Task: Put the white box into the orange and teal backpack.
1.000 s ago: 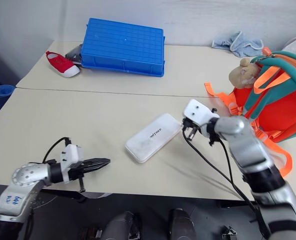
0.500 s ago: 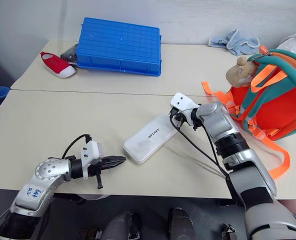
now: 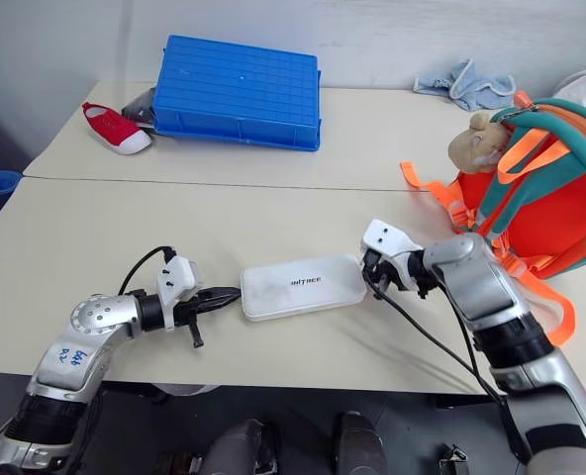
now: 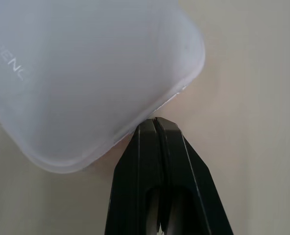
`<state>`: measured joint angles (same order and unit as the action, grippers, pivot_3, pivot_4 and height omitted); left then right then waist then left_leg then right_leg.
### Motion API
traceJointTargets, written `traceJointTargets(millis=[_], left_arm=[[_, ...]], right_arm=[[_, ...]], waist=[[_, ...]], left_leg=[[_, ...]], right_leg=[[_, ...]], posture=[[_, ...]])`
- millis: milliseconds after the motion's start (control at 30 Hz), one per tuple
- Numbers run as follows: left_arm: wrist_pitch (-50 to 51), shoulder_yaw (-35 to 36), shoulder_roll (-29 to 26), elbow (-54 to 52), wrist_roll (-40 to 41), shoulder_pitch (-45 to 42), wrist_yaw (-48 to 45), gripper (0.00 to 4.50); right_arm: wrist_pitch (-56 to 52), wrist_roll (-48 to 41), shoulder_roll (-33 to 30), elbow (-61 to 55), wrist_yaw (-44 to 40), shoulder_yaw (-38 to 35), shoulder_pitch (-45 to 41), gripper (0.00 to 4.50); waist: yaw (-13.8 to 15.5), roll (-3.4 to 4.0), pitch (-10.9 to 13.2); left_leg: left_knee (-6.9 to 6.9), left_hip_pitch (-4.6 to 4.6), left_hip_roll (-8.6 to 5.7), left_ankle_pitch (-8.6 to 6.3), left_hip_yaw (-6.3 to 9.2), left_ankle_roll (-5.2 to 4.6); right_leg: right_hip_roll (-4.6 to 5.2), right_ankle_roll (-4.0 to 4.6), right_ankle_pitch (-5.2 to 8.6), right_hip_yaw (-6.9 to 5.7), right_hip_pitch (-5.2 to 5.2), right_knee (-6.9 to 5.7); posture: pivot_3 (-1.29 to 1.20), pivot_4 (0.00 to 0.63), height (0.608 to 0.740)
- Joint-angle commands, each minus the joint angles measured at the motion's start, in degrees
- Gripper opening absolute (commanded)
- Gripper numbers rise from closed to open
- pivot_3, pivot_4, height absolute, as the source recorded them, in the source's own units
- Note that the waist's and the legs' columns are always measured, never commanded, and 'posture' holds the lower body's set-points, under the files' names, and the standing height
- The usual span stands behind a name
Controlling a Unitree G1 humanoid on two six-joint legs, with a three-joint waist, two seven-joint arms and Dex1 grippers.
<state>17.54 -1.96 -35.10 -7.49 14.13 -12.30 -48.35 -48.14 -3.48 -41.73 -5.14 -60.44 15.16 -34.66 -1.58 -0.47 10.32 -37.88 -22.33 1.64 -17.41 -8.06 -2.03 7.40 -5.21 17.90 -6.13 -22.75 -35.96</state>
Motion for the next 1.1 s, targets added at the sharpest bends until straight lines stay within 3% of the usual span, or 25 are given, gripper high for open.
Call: traceJointTargets(millis=[33,233,267,367,433,600,733,867,1000,1100], left_arm=[[-1.67,-1.61,1.41,-0.44,0.32,-1.98,-1.15,0.02],[-0.59,0.36,1.17,-0.36,0.11,-0.70,0.21,0.02],[0.12,1.09,0.35,-0.08,0.23,-0.41,-0.01,0.19],[15.16,5.36,-2.92,1.94,8.16,-1.50,-2.45,0.90],[26.07,7.40,-5.32,5.31,13.44,-4.39,-4.69,1.60],[54.48,3.75,-10.66,15.15,19.80,-15.52,-7.13,3.10],[63.78,1.57,-6.66,23.80,19.97,-25.71,-5.00,4.40],[69.47,0.17,-2.96,27.01,20.21,-30.86,-3.75,4.46],[71.12,-0.68,0.81,28.63,19.60,-32.93,-1.40,4.46],[71.91,3.42,5.75,33.53,17.36,-34.99,4.19,4.46]], right_arm=[[-3.92,-4.48,-1.16,-11.51,-0.31,-1.91,4.87,0.00],[-5.78,-3.98,-7.98,-20.15,2.82,-7.01,15.17,0.00],[-5.51,-4.37,-9.25,-21.83,3.03,-8.45,17.51,0.00],[-4.91,-7.40,-9.45,-26.08,4.42,-15.89,25.94,0.00],[-2.70,-6.79,-9.37,-26.43,6.60,-18.80,30.89,0.00],[11.33,-4.22,-7.19,-23.02,11.96,-22.10,38.22,0.00],[25.21,-5.84,-0.56,-17.66,14.02,-22.34,38.00,0.00],[31.56,-4.06,1.20,-13.20,13.90,-18.80,36.95,0.00],[30.72,-4.04,2.95,-12.62,14.78,-15.85,32.67,0.00],[30.32,-4.29,3.24,-12.21,14.40,-14.12,30.73,0.00]], waist=[[0.11,0.00,0.00],[0.44,-0.01,0.00],[0.60,-0.01,0.00],[1.30,-0.05,0.02],[1.42,-0.05,0.02],[1.91,-0.17,-0.04],[1.83,-0.29,-0.10],[2.06,-0.27,-0.10],[1.50,-0.26,-0.10],[1.86,-0.26,-0.10]], left_leg=[[0.00,0.01,0.00,-0.02,0.02,0.03],[-0.01,-0.02,-0.02,-0.08,0.04,0.01],[-0.01,-0.01,-0.01,-0.10,0.04,0.03],[-0.01,-0.01,0.01,-0.12,0.06,0.03],[-0.02,0.02,0.02,-0.12,0.05,0.03],[-0.07,0.14,-0.05,-0.16,0.14,0.13],[-0.10,0.17,-0.11,-0.10,0.05,0.04],[-0.20,0.15,-0.12,-0.05,0.01,-0.01],[-0.23,0.16,-0.08,-0.04,-0.04,-0.01],[-0.28,0.16,-0.07,-0.01,0.03,0.00]], right_leg=[[0.00,0.00,0.00,0.00,0.00,0.00],[0.03,0.00,0.00,0.00,0.02,0.08],[0.03,0.00,0.00,0.01,0.03,0.10],[0.00,0.00,0.00,-0.01,0.04,0.13],[-0.01,0.00,0.00,0.01,0.03,0.09],[0.00,-0.02,0.00,-0.07,0.21,0.05],[-0.07,-0.08,-0.01,-0.04,0.21,0.01],[-0.32,-0.12,0.00,0.02,0.20,-0.06],[-0.28,-0.12,0.00,0.16,0.19,-0.04],[-0.17,-0.12,0.00,0.12,0.22,-0.05]], posture=[[0.00,0.150,0.740],[0.00,0.150,0.740],[0.00,0.150,0.740],[0.00,0.150,0.740],[0.00,0.150,0.740],[0.00,0.150,0.740],[0.00,0.150,0.740],[0.00,0.150,0.740],[0.00,0.150,0.740],[0.00,0.150,0.740]])
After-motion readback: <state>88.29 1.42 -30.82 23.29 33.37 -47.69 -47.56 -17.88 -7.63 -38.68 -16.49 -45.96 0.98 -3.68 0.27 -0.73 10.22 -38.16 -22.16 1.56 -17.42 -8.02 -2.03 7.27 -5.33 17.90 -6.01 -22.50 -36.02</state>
